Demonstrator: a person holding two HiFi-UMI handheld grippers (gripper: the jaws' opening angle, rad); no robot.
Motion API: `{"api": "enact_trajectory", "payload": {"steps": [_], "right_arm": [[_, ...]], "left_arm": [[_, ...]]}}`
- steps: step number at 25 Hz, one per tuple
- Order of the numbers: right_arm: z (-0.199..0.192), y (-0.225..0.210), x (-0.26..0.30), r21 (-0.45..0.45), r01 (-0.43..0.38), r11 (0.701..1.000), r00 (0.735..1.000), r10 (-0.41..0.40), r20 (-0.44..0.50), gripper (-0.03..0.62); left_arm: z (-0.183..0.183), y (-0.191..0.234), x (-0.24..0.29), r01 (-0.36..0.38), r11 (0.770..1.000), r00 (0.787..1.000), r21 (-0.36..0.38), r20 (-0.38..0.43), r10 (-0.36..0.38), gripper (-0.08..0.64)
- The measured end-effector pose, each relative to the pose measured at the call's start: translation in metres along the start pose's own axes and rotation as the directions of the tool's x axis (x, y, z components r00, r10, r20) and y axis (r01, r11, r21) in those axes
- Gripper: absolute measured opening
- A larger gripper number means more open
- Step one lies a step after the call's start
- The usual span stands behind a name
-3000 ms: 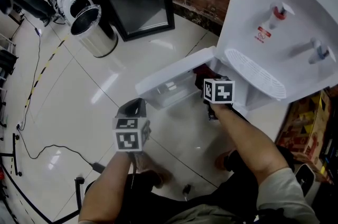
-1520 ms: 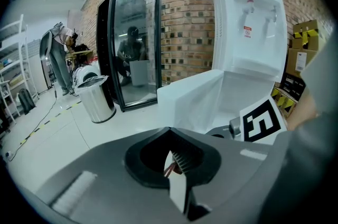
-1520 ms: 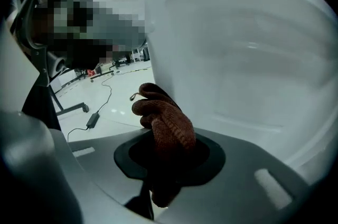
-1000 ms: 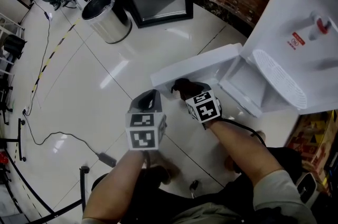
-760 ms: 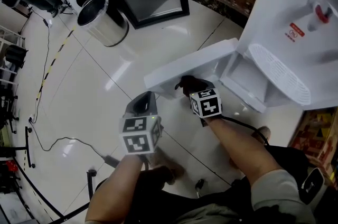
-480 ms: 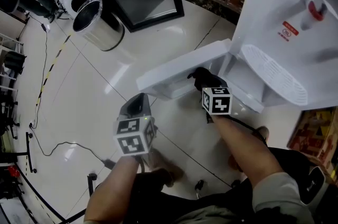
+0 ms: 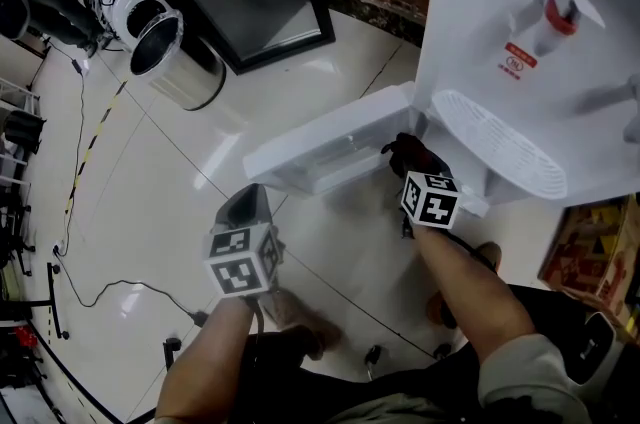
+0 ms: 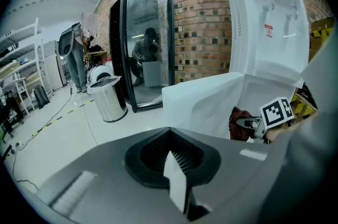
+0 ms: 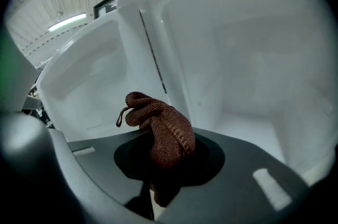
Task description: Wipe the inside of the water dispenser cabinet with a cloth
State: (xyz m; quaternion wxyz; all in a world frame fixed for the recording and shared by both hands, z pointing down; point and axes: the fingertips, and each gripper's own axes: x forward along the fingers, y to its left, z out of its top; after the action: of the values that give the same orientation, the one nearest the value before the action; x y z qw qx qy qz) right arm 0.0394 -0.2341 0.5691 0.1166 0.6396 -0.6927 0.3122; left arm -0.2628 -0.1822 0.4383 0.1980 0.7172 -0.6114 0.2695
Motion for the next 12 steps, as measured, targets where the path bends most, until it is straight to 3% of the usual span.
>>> {"api": "enact_trajectory", "payload": {"steps": [4, 8, 10, 12], "right_arm": [[0.007, -0.021, 0.002, 0.055, 0.049, 0.997, 0.999, -0.050, 0.008, 0.098], [0.007, -0.023, 0.004, 0.041, 0.053, 0.998, 0.999, -0.054, 0.006, 0.098], [0.001, -0.013, 0.003, -0.020, 0.041, 0.999, 0.999, -0.042, -0.004, 0.098], [-0.010, 0.011, 0.004, -0.147, -0.011, 0.989, 1.000, 0.007, -0.026, 0.099]], "left_arm": [[-0.001, -0.002, -0.001, 0.002, 1.000, 1.000, 0.001, -0.009, -0.002, 0.000], [0.000, -0.003, 0.001, 0.012, 1.000, 1.000, 0.004, -0.004, -0.012, 0.000], [0.000, -0.002, 0.001, 0.012, 1.000, 1.000, 0.005, -0.002, -0.012, 0.000], [0.000, -0.002, 0.001, 0.014, 1.000, 1.000, 0.006, -0.003, -0.014, 0.000]]}}
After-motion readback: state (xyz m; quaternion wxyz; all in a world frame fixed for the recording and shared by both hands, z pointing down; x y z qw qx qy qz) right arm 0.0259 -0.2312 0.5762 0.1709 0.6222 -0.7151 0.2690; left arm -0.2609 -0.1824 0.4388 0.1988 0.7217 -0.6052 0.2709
